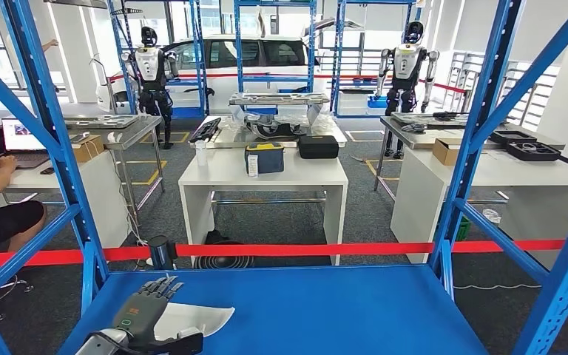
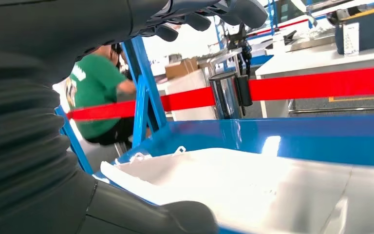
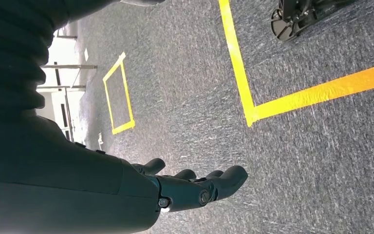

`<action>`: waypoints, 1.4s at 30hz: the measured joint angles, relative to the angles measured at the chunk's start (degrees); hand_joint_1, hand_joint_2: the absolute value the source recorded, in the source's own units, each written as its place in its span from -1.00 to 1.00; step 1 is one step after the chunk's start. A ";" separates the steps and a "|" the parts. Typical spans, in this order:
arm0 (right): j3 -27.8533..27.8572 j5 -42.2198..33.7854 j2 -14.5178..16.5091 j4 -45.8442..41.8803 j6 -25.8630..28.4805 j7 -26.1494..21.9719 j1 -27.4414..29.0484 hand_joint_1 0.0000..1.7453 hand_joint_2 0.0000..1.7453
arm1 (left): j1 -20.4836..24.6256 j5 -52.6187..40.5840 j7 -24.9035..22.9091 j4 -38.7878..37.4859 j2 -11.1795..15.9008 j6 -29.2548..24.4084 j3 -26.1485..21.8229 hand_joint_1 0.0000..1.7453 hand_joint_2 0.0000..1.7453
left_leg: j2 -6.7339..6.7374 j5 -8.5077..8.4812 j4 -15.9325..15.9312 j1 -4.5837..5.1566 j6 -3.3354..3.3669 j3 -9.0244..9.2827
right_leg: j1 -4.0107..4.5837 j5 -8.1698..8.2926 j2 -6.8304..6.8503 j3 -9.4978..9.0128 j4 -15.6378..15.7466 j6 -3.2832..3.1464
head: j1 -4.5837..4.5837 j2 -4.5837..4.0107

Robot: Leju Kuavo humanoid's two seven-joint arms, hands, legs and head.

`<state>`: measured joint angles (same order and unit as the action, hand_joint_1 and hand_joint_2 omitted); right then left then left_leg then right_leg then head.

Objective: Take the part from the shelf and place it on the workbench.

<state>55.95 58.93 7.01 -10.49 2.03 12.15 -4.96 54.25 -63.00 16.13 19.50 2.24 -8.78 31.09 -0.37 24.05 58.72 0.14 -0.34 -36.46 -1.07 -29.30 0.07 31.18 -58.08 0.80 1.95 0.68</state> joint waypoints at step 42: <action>-2.69 3.72 2.84 0.49 -1.88 -0.35 -0.43 -1.00 1.00 | -5.23 -5.88 -9.17 -3.78 3.13 -0.68 10.68 0.74 1.00 | -0.01 0.00 -0.06 -0.02 -0.01 0.00 | 0.02 -0.03 0.01 0.01 -0.01 -0.03 | 0.00 0.00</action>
<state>53.26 62.65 9.84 -10.00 0.15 11.80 -5.39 49.02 -68.88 6.96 15.72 5.37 -9.46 41.77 -0.39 24.04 58.66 0.12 -0.35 -36.46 -1.05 -29.33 0.07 31.19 -58.09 0.76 1.95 0.68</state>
